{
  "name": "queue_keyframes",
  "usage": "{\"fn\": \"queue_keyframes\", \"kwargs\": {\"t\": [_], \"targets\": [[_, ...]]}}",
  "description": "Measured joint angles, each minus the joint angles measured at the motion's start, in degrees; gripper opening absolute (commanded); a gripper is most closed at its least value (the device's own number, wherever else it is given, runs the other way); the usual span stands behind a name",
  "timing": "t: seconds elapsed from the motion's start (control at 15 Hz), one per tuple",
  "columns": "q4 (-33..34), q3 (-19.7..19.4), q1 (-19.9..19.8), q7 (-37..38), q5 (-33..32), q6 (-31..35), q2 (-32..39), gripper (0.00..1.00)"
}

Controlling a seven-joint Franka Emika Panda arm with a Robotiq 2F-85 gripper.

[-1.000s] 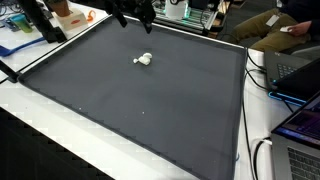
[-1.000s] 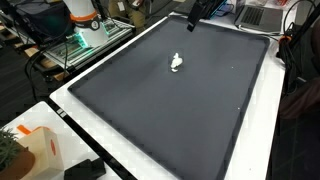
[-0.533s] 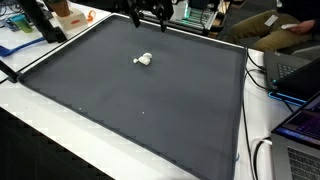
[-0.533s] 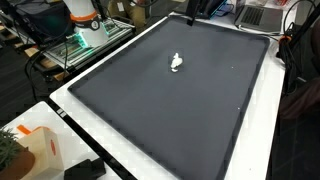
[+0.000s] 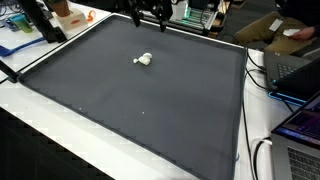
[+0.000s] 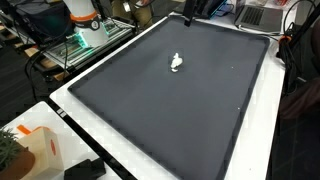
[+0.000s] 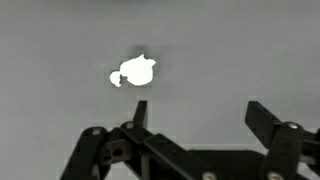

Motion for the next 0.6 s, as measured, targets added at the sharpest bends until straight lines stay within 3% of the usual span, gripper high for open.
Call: {"fn": "queue_keyframes", "kwargs": {"t": [0.33,0.6], "targets": [[-12.6,0.2,0.1,4.7,0.3,3.2,-6.4,1.0],[-25.1,1.2,0.2,10.3,1.0,9.5,-15.0,1.0]]}}
